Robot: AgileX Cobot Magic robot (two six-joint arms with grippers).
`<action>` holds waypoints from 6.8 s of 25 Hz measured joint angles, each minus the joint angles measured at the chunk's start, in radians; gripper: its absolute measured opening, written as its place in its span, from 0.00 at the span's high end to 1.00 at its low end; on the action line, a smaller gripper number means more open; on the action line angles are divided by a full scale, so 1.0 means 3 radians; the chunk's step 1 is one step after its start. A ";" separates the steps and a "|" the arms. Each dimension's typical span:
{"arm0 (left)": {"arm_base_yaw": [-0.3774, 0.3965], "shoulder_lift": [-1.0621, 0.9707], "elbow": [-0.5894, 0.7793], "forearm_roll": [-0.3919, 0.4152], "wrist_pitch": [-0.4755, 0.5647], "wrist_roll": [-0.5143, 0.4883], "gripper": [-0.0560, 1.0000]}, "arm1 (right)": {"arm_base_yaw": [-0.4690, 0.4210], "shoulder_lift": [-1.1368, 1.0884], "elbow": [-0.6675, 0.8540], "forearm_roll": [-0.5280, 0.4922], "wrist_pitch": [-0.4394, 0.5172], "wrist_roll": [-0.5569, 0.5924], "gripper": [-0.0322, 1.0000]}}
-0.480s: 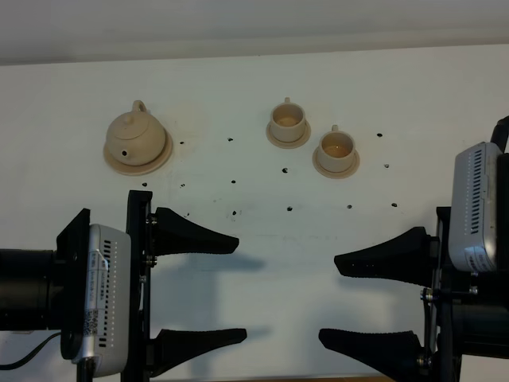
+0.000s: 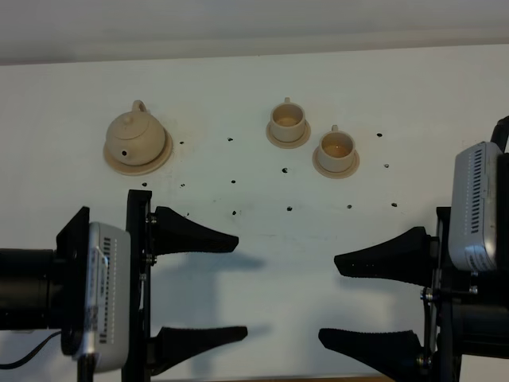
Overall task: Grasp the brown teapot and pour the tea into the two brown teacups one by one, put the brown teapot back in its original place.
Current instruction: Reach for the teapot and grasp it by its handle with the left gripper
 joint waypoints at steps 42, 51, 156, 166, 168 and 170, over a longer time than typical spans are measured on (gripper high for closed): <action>0.1320 -0.1184 -0.0427 0.5466 -0.1181 -0.6702 0.41 | -0.1337 -0.1706 -0.0266 -0.5019 0.0660 0.5647 0.46; 0.1326 -0.0877 -0.0495 0.5649 -0.1219 -0.6942 0.42 | -0.1337 -0.2619 -0.0266 -0.4965 0.1310 0.5680 0.47; 0.1282 0.2204 -0.2923 0.5430 -0.1212 -0.6442 0.51 | -0.2066 -0.2960 -0.0065 -0.4443 0.1639 0.5244 0.49; 0.1100 0.3209 -0.4222 0.5122 -0.0593 -0.6081 0.52 | -0.2066 -0.2960 -0.0065 -0.4439 0.1639 0.5244 0.49; 0.1059 0.3363 -0.4346 0.5021 -0.0534 -0.6083 0.52 | -0.2066 -0.2960 -0.0065 -0.4439 0.1639 0.5244 0.49; 0.1030 0.3472 -0.4421 0.4969 -0.0512 -0.6163 0.52 | -0.2066 -0.2960 -0.0065 -0.4439 0.1639 0.5244 0.49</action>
